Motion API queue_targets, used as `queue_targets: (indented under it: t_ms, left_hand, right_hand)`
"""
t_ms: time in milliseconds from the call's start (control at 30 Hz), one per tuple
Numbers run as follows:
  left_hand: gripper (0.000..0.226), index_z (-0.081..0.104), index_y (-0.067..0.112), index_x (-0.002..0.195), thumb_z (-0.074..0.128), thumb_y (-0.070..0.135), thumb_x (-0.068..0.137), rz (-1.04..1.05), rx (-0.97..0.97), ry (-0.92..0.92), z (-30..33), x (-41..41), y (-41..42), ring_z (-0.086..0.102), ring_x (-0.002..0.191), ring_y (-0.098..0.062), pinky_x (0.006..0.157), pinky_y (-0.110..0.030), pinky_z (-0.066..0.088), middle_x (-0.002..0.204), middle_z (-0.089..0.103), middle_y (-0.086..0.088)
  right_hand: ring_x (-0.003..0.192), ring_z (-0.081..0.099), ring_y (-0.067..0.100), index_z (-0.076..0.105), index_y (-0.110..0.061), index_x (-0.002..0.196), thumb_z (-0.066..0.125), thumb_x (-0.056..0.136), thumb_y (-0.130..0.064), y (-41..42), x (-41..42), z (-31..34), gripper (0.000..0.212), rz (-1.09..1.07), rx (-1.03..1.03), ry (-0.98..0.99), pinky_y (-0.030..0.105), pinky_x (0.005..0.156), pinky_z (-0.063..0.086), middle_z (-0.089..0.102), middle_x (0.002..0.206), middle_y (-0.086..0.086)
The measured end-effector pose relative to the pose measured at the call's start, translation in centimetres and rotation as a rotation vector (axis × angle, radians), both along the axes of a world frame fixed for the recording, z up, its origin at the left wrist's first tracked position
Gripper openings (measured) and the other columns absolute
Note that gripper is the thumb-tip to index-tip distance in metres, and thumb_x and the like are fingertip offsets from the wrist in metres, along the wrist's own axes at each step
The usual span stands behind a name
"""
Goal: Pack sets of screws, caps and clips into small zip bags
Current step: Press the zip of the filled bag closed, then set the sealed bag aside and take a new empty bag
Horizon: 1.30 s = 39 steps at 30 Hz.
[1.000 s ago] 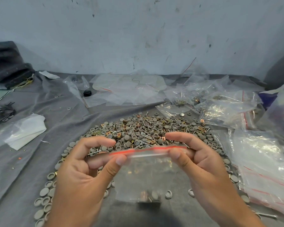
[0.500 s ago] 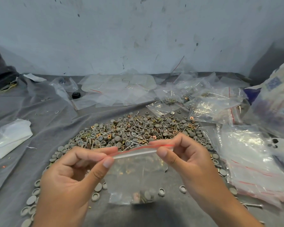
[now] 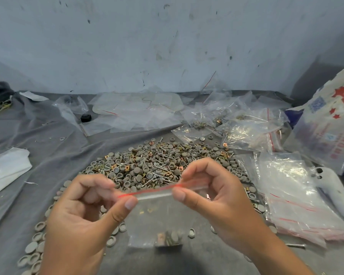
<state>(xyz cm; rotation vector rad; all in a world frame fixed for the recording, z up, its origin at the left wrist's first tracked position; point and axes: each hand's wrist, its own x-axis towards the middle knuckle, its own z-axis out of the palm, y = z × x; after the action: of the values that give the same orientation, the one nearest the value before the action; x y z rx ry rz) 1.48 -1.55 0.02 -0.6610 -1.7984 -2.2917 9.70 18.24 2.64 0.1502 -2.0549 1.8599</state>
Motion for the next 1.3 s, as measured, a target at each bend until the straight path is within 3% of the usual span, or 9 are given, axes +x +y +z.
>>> queue_targets:
  t_ms: [167, 400, 567, 700, 800, 967, 1067, 1200, 1300]
  left_hand:
    - [0.051, 0.067, 0.044, 0.098, 0.089, 0.058, 0.054, -0.065, -0.063, -0.043, 0.0, 0.0, -0.1, 0.063, 0.084, -0.010, 0.069, -0.023, 0.051, 0.109, 0.075, -0.001]
    - [0.061, 0.066, 0.045, 0.101, 0.081, 0.080, 0.053, -0.094, -0.143, -0.064, -0.1, -0.2, -0.1, 0.067, 0.093, -0.008, 0.076, -0.021, 0.053, 0.108, 0.074, 0.001]
    - [0.058, 0.066, 0.048, 0.099, 0.075, 0.085, 0.054, -0.107, -0.180, -0.051, -0.4, -0.2, 0.1, 0.069, 0.101, -0.008, 0.083, -0.013, 0.052, 0.107, 0.075, 0.005]
    - [0.047, 0.066, 0.047, 0.101, 0.074, 0.076, 0.064, -0.108, -0.169, -0.039, -0.6, 0.1, 0.4, 0.069, 0.099, -0.009, 0.084, -0.014, 0.053, 0.106, 0.074, 0.006]
    - [0.036, 0.066, 0.047, 0.100, 0.071, 0.064, 0.069, -0.119, -0.179, -0.027, -0.7, 0.2, 0.6, 0.069, 0.100, -0.009, 0.084, -0.013, 0.052, 0.106, 0.074, 0.006]
    - [0.035, 0.064, 0.048, 0.105, 0.067, 0.066, 0.075, -0.164, -0.252, -0.034, -1.0, 0.8, 0.9, 0.067, 0.105, -0.007, 0.086, -0.018, 0.053, 0.111, 0.072, 0.008]
    - [0.040, 0.062, 0.052, 0.105, 0.065, 0.077, 0.075, -0.181, -0.298, -0.034, -1.0, 0.7, 1.3, 0.067, 0.107, -0.006, 0.089, -0.024, 0.052, 0.112, 0.072, 0.009]
    - [0.042, 0.062, 0.049, 0.106, 0.064, 0.078, 0.075, -0.214, -0.332, -0.066, -1.7, 1.0, 1.8, 0.067, 0.104, -0.012, 0.088, -0.029, 0.052, 0.109, 0.071, 0.006]
    - [0.034, 0.063, 0.044, 0.105, 0.062, 0.069, 0.082, -0.238, -0.417, -0.067, -1.8, 1.8, 2.5, 0.067, 0.098, -0.013, 0.085, -0.036, 0.051, 0.103, 0.071, 0.007]
  right_hand:
    - [0.081, 0.067, 0.004, 0.065, -0.024, 0.096, 0.078, 0.084, -0.025, 3.0, -4.4, 2.5, 0.018, -0.256, -0.029, 0.048, 0.018, 0.070, 0.055, 0.071, 0.087, -0.011]
    - [0.073, 0.056, 0.008, 0.058, -0.020, 0.105, 0.073, 0.091, -0.020, 19.3, -10.8, 5.5, 0.020, -0.917, -0.221, -0.074, 0.017, 0.051, 0.043, 0.064, 0.103, 0.002]
    - [0.092, 0.061, 0.022, 0.066, -0.011, 0.112, 0.070, 0.095, -0.025, 24.7, -5.1, 0.4, 0.023, -0.839, 0.248, -0.593, 0.044, 0.090, 0.053, 0.065, 0.108, 0.007]
    - [0.095, 0.063, 0.012, 0.059, -0.034, 0.109, 0.073, 0.085, -0.052, 22.4, 2.3, -2.4, 0.033, -0.611, 0.939, -0.741, 0.036, 0.086, 0.054, 0.062, 0.104, -0.016]
    - [0.088, 0.064, 0.005, 0.059, -0.044, 0.084, 0.078, 0.086, -0.038, 21.0, 5.3, -3.7, 0.020, -0.554, 1.090, -0.810, 0.033, 0.083, 0.054, 0.066, 0.096, -0.024]
    - [0.085, 0.062, -0.001, 0.058, -0.046, 0.093, 0.078, 0.082, -0.046, 20.1, 6.7, -1.8, 0.023, -0.542, 1.019, -0.754, 0.028, 0.078, 0.052, 0.067, 0.090, -0.025]
    - [0.090, 0.066, 0.006, 0.059, -0.042, 0.101, 0.078, 0.087, -0.025, 19.7, 7.8, -1.7, 0.029, -0.514, 1.084, -0.849, 0.031, 0.085, 0.054, 0.070, 0.096, -0.020]
    - [0.073, 0.069, -0.002, 0.071, -0.024, 0.101, 0.066, 0.095, -0.004, 18.2, 8.7, -0.6, 0.022, -0.693, 0.871, -0.579, 0.004, 0.070, 0.046, 0.075, 0.082, -0.015]
    - [0.075, 0.071, -0.006, 0.071, -0.030, 0.099, 0.078, 0.085, -0.012, 14.1, 7.7, 1.8, 0.024, -0.743, 0.616, -0.262, 0.004, 0.074, 0.049, 0.076, 0.081, -0.017]
